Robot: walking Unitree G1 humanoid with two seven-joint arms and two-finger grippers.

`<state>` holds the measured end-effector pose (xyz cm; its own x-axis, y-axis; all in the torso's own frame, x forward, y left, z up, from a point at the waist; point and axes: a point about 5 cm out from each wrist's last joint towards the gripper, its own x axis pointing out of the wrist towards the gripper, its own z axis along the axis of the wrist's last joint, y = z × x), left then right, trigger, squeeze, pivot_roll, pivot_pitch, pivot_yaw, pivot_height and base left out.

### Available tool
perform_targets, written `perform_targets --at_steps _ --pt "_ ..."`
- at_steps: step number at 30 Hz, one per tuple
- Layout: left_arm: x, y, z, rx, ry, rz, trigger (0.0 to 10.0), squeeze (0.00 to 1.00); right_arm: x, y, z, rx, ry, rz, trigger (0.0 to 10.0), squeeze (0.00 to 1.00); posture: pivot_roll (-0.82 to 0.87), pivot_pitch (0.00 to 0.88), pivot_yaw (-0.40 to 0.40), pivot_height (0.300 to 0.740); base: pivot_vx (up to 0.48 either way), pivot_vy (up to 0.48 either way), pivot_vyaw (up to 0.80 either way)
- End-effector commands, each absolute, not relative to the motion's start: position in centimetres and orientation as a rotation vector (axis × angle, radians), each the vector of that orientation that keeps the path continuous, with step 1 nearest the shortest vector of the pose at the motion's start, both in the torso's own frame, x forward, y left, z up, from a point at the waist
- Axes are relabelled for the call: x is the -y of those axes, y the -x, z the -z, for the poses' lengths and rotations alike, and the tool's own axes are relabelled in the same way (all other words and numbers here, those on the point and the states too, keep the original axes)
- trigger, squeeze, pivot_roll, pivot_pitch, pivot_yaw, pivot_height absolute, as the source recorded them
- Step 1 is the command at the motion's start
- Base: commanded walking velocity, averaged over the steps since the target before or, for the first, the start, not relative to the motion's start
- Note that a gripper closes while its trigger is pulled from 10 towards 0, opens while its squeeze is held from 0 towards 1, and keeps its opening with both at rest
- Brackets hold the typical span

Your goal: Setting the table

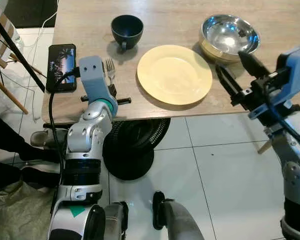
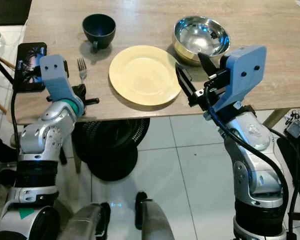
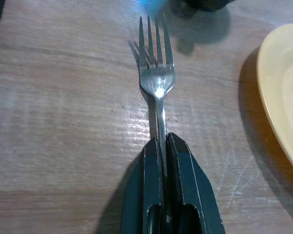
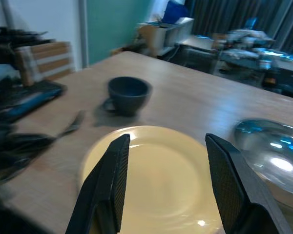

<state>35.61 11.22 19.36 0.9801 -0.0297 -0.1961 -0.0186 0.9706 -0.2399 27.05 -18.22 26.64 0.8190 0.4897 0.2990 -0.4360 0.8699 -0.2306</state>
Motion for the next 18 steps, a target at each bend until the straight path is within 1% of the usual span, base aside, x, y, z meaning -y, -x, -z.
perform_targets --at_steps 1,3,4,7,9,10,11,12,13,15,16,18 --pt "-11.0 -36.0 -19.0 -0.220 0.241 0.008 10.0 0.00 17.7 -26.6 -26.2 0.321 0.149 -0.596 10.0 0.00 0.00 0.162 0.021 0.740 0.000 0.000 0.00" --pt "-10.9 -36.9 -19.9 -0.199 0.245 0.021 10.0 0.00 17.0 -26.3 -25.4 0.274 0.148 -0.693 10.0 0.00 0.00 0.159 0.025 0.740 0.000 0.000 0.00" --pt "-10.8 -37.1 -20.2 -0.200 0.252 0.029 10.0 0.00 17.1 -26.3 -25.1 0.256 0.187 -0.716 10.0 0.00 -0.01 0.158 0.027 0.740 0.000 0.000 0.00" --pt "-10.7 -37.2 -20.3 -0.204 0.255 0.035 10.0 0.00 17.2 -26.3 -25.1 0.239 0.216 -0.729 10.0 0.00 -0.01 0.158 0.027 0.740 0.000 0.000 0.00" --pt "-10.5 -37.2 -20.5 -0.214 0.270 0.045 10.0 0.00 18.6 -26.5 -25.6 0.207 0.324 -0.725 10.0 0.00 -0.01 0.159 0.025 0.740 0.000 0.000 0.00" --pt "-10.5 -37.2 -20.5 -0.214 0.270 0.045 10.0 0.00 18.6 -26.5 -25.6 0.207 0.324 -0.725 10.0 0.00 -0.01 0.159 0.025 0.740 0.000 0.000 0.00" --pt "-10.4 -37.2 -20.6 -0.216 0.273 0.047 10.0 0.00 19.2 -26.6 -25.9 0.195 0.355 -0.721 10.0 0.00 -0.01 0.158 0.025 0.740 0.000 0.000 0.00" --pt "-10.2 -37.2 -20.6 -0.223 0.285 0.053 10.0 0.00 20.3 -26.8 -26.4 0.185 0.394 -0.695 10.0 0.00 -0.02 0.160 0.024 0.740 0.000 0.000 0.00" --pt "-10.2 -37.2 -20.6 -0.223 0.285 0.053 10.0 0.00 20.3 -26.8 -26.4 0.185 0.394 -0.695 10.0 0.00 -0.02 0.160 0.024 0.740 0.000 0.000 0.00" --pt "-9.8 -37.1 -20.4 -0.244 0.311 0.064 10.0 0.00 22.0 -27.3 -26.9 0.165 0.448 -0.640 10.0 0.00 -0.02 0.162 0.023 0.740 0.000 0.000 0.00" --pt "-9.6 -37.1 -20.3 -0.251 0.318 0.067 10.0 0.00 22.5 -27.3 -26.9 0.158 0.459 -0.629 10.0 0.00 -0.02 0.163 0.022 0.740 0.000 0.000 0.00" --pt "-9.4 -37.0 -20.2 -0.257 0.321 0.069 10.0 0.00 22.5 -27.3 -26.6 0.151 0.458 -0.628 10.0 0.00 -0.02 0.164 0.022 0.740 0.000 0.000 0.00"
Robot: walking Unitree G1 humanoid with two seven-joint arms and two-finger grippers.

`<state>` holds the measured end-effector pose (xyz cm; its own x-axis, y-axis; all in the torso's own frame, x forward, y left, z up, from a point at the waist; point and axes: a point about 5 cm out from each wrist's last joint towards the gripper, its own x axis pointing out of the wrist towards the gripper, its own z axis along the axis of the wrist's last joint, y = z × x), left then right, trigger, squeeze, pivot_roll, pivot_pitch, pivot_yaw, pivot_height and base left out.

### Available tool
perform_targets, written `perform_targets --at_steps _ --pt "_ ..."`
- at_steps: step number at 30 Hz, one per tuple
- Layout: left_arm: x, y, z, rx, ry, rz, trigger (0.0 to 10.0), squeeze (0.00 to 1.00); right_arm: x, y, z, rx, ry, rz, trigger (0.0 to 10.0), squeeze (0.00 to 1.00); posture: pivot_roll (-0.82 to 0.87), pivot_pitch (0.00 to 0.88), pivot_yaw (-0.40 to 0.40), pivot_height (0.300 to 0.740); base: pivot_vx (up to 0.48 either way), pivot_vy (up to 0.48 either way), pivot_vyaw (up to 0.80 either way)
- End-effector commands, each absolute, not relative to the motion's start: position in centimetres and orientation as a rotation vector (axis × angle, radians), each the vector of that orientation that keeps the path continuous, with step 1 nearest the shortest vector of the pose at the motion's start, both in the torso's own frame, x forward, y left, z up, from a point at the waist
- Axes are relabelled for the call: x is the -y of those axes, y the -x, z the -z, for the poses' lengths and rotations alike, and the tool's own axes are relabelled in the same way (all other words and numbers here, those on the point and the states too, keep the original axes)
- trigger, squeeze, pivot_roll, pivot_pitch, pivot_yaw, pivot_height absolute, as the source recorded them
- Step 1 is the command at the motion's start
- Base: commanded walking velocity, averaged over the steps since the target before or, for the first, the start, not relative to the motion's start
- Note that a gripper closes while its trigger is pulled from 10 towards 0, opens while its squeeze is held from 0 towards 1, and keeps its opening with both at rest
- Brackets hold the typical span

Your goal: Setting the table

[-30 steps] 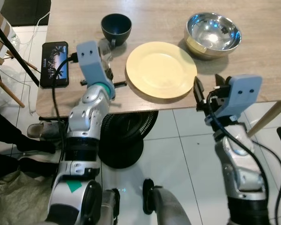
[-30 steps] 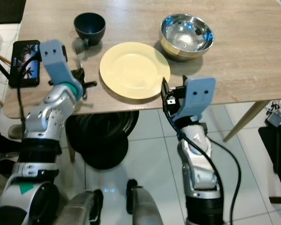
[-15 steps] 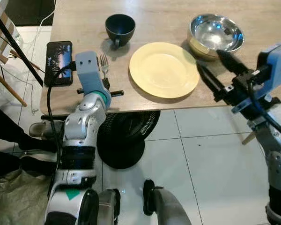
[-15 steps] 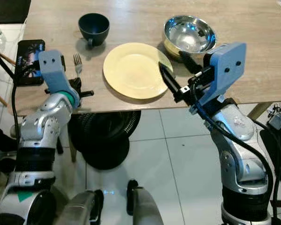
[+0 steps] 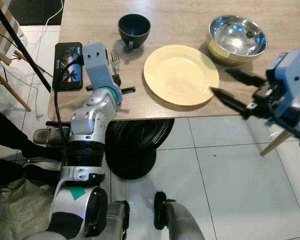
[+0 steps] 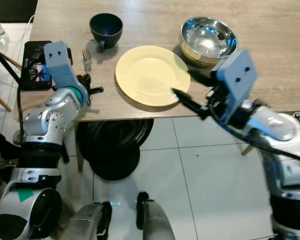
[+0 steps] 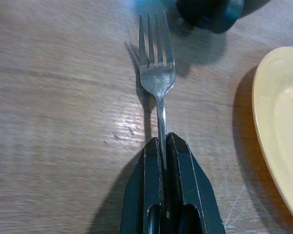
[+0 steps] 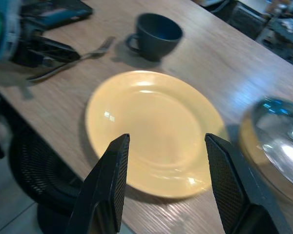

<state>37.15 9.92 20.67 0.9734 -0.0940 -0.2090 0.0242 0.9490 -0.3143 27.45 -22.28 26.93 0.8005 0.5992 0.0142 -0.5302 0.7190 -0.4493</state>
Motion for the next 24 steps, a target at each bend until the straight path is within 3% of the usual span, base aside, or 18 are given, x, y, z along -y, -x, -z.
perform_targets --at_steps 1,12,13,14,15,22,23,24 --pt "-9.2 -37.1 -20.0 -0.261 0.322 0.071 10.0 0.00 22.5 -27.3 -26.4 0.146 0.455 -0.633 10.0 0.00 -0.02 0.164 0.023 0.740 0.000 0.000 0.00" --pt "-9.1 -37.1 -19.5 -0.259 0.266 0.082 10.0 0.00 21.5 -27.3 -25.9 0.162 0.418 -0.645 10.0 0.00 -0.01 0.161 0.043 0.740 0.000 0.000 0.00" --pt "-9.3 -37.1 -19.4 -0.254 0.240 0.086 10.0 0.12 21.3 -27.3 -25.8 0.167 0.410 -0.647 10.0 0.00 -0.01 0.161 0.044 0.740 0.000 0.000 0.00" --pt "-9.3 -37.1 -19.4 -0.254 0.240 0.086 10.0 0.12 21.3 -27.3 -25.8 0.167 0.410 -0.647 10.0 0.00 -0.01 0.161 0.044 0.740 0.000 0.000 0.00" --pt "-9.4 -37.1 -19.4 -0.247 0.221 0.090 10.0 1.00 21.3 -27.3 -25.8 0.170 0.405 -0.646 10.0 0.00 -0.01 0.161 0.043 0.740 0.000 0.000 0.00" --pt "-9.7 -37.0 -19.6 -0.216 0.185 0.093 10.0 1.00 21.5 -27.6 -25.8 0.180 0.403 -0.652 10.0 0.00 0.00 0.158 0.042 0.740 0.000 0.000 0.00" --pt "-9.7 -37.0 -20.0 -0.188 0.174 0.089 10.0 0.00 21.4 -27.6 -25.9 0.182 0.401 -0.653 10.0 0.00 0.00 0.159 0.041 0.740 0.000 0.000 0.00" --pt "-9.7 -36.9 -20.4 -0.158 0.156 0.085 10.0 0.00 21.4 -27.6 -25.9 0.185 0.400 -0.653 10.0 0.00 0.00 0.158 0.040 0.740 0.000 0.000 0.00"
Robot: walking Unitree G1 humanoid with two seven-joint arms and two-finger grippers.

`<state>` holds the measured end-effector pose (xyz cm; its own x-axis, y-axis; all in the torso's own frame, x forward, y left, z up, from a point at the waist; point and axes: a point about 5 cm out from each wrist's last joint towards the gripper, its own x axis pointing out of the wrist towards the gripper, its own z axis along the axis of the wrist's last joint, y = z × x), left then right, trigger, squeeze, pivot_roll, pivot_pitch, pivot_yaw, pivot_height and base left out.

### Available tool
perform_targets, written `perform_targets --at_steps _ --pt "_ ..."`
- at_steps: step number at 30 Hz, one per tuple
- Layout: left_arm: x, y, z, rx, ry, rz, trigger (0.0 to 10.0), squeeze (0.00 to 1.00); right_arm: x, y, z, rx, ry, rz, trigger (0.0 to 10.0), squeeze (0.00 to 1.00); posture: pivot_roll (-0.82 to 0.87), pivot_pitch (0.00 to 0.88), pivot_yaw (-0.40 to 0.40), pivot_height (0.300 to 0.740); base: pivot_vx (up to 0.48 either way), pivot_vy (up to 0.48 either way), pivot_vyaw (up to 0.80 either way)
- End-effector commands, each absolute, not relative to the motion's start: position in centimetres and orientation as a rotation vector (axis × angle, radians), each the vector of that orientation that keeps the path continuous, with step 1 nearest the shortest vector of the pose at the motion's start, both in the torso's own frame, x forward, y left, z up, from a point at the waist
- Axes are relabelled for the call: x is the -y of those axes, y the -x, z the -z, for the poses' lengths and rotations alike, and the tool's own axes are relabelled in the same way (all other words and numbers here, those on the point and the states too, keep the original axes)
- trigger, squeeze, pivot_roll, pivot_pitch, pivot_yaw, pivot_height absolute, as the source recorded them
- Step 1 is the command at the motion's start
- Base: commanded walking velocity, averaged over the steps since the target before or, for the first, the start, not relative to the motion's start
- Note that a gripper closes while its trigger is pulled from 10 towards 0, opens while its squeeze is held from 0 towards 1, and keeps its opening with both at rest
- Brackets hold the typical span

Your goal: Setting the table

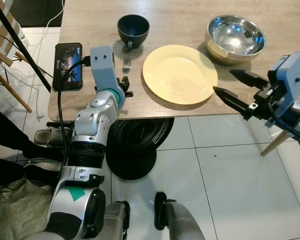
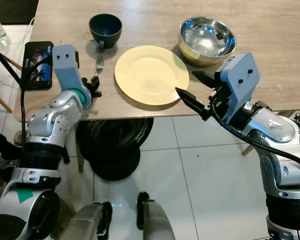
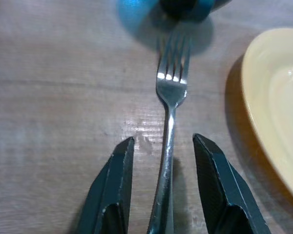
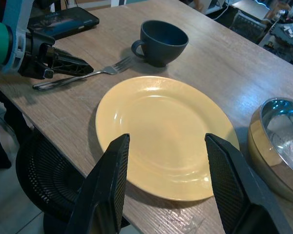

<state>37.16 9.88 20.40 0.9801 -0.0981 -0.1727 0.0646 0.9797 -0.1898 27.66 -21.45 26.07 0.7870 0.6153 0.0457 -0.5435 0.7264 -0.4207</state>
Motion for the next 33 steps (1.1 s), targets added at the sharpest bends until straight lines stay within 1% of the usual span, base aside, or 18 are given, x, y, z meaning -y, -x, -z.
perform_targets --at_steps 1,9,11,14,16,18,20,22,24,25,26,27,30,33 --pt "-9.7 -36.9 -20.6 -0.137 0.142 0.082 10.0 0.00 21.4 -27.7 -25.9 0.186 0.399 -0.653 10.0 0.00 0.00 0.158 0.040 0.740 0.000 0.000 0.00" --pt "-9.5 -36.0 -22.0 -0.001 0.058 0.103 10.0 0.00 21.2 -27.8 -26.0 0.210 0.364 -0.639 10.0 0.00 0.00 0.160 0.037 0.740 0.000 0.000 0.00" --pt "-9.4 -34.8 -23.5 0.126 -0.021 0.133 10.0 0.00 21.0 -27.9 -26.1 0.244 0.299 -0.599 10.0 0.00 0.01 0.162 0.034 0.740 0.000 0.000 0.00" --pt "-9.5 -34.3 -23.8 0.155 -0.048 0.149 10.0 0.00 20.9 -28.1 -26.0 0.262 0.253 -0.565 10.0 0.00 0.02 0.163 0.033 0.740 0.000 0.000 0.00" --pt "-9.6 -33.4 -23.7 0.165 -0.092 0.198 10.0 0.00 20.9 -28.5 -25.8 0.307 0.145 -0.445 10.0 0.00 0.02 0.162 0.032 0.740 0.000 0.000 0.00" --pt "-9.6 -33.4 -23.7 0.165 -0.092 0.198 10.0 0.00 20.9 -28.5 -25.8 0.307 0.145 -0.445 10.0 0.00 0.02 0.162 0.032 0.740 0.000 0.000 0.00" --pt "-9.7 -32.8 -23.3 0.159 -0.127 0.257 10.0 0.00 21.1 -28.9 -25.4 0.341 0.035 -0.296 10.0 0.00 0.02 0.158 0.033 0.740 0.000 0.000 0.00" --pt "-9.7 -32.8 -23.3 0.159 -0.127 0.257 10.0 0.00 21.1 -28.9 -25.4 0.341 0.035 -0.296 10.0 0.00 0.02 0.158 0.033 0.740 0.000 0.000 0.00" --pt "-10.5 -32.6 -23.6 0.184 -0.144 0.292 10.0 0.00 21.0 -28.9 -24.2 0.344 -0.050 -0.143 10.0 0.00 0.02 0.147 0.040 0.740 0.000 0.000 0.00" --pt "-10.5 -32.6 -23.6 0.184 -0.144 0.292 10.0 0.00 21.0 -28.9 -24.2 0.344 -0.050 -0.143 10.0 0.00 0.02 0.147 0.040 0.740 0.000 0.000 0.00" --pt "-11.1 -32.9 -24.1 0.214 -0.153 0.290 10.0 0.00 20.9 -28.8 -23.3 0.333 -0.078 -0.069 10.0 0.00 0.02 0.142 0.039 0.740 0.000 0.000 0.00" --pt "-11.1 -32.9 -24.1 0.214 -0.153 0.290 10.0 0.00 20.9 -28.8 -23.3 0.333 -0.078 -0.069 10.0 0.00 0.02 0.142 0.039 0.740 0.000 0.000 0.00" --pt "-12.4 -33.9 -25.0 0.257 -0.171 0.243 10.0 0.00 20.5 -28.5 -21.9 0.321 -0.077 0.032 10.0 0.00 0.01 0.130 0.038 0.740 0.000 0.000 0.00" --pt "-12.6 -34.1 -25.1 0.256 -0.180 0.233 10.0 0.00 20.4 -28.5 -21.7 0.320 -0.088 0.055 10.0 0.00 0.01 0.129 0.037 0.740 0.000 0.000 0.00"
